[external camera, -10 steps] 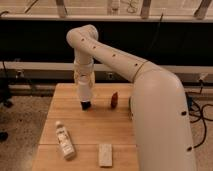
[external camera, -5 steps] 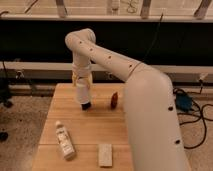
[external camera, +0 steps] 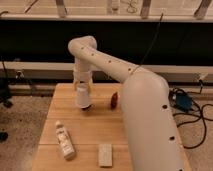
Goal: Place the ceramic cup over the eraser
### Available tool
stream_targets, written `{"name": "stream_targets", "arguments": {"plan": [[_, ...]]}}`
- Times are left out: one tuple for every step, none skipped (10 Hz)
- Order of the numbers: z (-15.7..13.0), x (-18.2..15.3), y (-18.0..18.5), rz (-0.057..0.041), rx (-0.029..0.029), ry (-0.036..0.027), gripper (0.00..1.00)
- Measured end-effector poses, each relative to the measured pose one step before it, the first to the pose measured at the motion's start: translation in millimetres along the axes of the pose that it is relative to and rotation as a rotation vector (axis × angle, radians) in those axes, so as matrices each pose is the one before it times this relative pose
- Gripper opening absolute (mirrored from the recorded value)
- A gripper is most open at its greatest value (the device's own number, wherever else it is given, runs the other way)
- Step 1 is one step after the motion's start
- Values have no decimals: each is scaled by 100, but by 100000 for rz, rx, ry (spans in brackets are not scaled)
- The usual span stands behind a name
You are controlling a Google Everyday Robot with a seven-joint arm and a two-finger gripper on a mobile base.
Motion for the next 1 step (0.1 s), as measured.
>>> {"name": "stream_targets", "arguments": {"plan": [[285, -169, -268, -1344, 242, -146, 0]]}}
